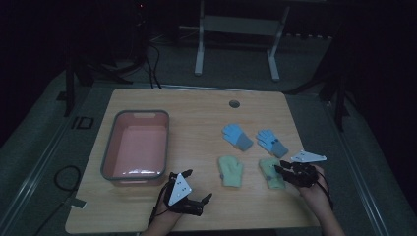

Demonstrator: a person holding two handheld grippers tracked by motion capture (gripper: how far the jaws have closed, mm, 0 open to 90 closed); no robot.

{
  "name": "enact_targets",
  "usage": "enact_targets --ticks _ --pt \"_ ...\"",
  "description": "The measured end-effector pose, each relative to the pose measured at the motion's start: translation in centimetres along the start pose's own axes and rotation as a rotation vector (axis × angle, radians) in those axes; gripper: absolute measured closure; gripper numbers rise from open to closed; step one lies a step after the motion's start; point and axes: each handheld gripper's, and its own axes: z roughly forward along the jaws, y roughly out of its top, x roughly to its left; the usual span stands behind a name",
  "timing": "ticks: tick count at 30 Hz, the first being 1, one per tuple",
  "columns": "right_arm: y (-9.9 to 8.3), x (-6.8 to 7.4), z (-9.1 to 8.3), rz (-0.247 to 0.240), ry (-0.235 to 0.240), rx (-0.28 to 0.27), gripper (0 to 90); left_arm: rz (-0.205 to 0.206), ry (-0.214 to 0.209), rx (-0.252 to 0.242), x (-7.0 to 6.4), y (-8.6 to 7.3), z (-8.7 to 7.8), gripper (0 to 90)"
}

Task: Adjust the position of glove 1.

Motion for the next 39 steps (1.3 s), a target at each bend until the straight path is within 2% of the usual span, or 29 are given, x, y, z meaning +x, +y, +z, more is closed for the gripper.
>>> enact_targets --ticks 4,5,9,10,13,16,18,20,21,23,25,26,28,30,32,33,34,38,39 --pt "-0.5 0.2 0.4 0.008 -0.009 -0.007 64.0 0.0 0.0 -0.001 0.0 0.0 0.0 0.2" --pt "-0.9 0.5 0.8 0.028 -0.004 -0.019 63.4 -0.001 0.0 0.0 0.0 0.0 0.0 0.2" --pt "-1.5 0.9 1.7 0.022 -0.019 -0.002 61.7 -0.001 -0.001 -0.002 0.0 0.0 0.0 0.2" --pt "-2.2 1.2 2.3 0.004 -0.041 -0.003 63.2 0.001 -0.002 -0.002 0.0 0.0 0.0 0.3" --pt "-2.9 1.4 2.4 0.027 -0.053 -0.038 72.0 0.002 -0.002 0.0 0.0 0.0 0.0 0.2" --pt "-3.0 2.0 2.6 0.024 -0.091 -0.051 81.6 0.005 0.0 0.0 0.0 0.0 0.0 0.3" --pt "-2.9 2.2 2.7 0.02 -0.101 -0.048 83.5 0.006 0.001 0.0 -0.1 0.0 0.0 0.2" --pt "-2.4 2.9 2.5 0.037 -0.155 -0.027 86.1 0.007 0.003 0.0 -0.1 0.0 0.0 0.2" --pt "-2.4 2.9 2.5 0.037 -0.155 -0.027 86.1 0.007 0.004 0.0 -0.1 0.0 0.0 0.2" --pt "-1.4 3.9 1.9 0.063 -0.203 -0.042 86.4 0.005 0.007 -0.001 -0.1 0.0 0.0 0.3" --pt "-1.0 4.2 1.6 0.073 -0.208 -0.046 86.3 0.006 0.005 -0.001 -0.1 0.0 0.0 0.3" --pt "0.2 4.8 1.1 0.086 -0.232 -0.066 86.4 0.01 0.003 0.0 -0.1 0.0 0.0 0.3" --pt "0.5 5.0 1.0 0.086 -0.226 -0.068 86.3 0.015 0.004 0.0 -0.1 0.0 0.0 0.3" --pt "2.2 6.0 0.6 0.12 -0.227 -0.094 86.3 0.009 0.006 -0.001 -0.1 0.0 0.0 0.2" --pt "2.6 6.2 0.5 0.135 -0.23 -0.106 86.3 0.005 0.007 -0.002 -0.1 0.0 0.0 0.3" --pt "3.1 6.6 0.4 0.163 -0.231 -0.123 86.3 0.003 0.008 -0.003 -0.1 0.0 0.0 0.3" --pt "4.2 7.7 0.3 0.188 -0.235 -0.142 86.3 0.004 0.009 -0.003 -0.1 0.0 0.0 0.3" --pt "5.6 9.6 0.6 0.222 -0.219 -0.16 86.3 0.011 0.009 -0.003 -0.2 0.0 0.0 0.3" --pt "5.6 9.6 0.6 0.222 -0.219 -0.16 86.3 0.012 0.009 -0.003 -0.2 0.0 0.0 0.3"
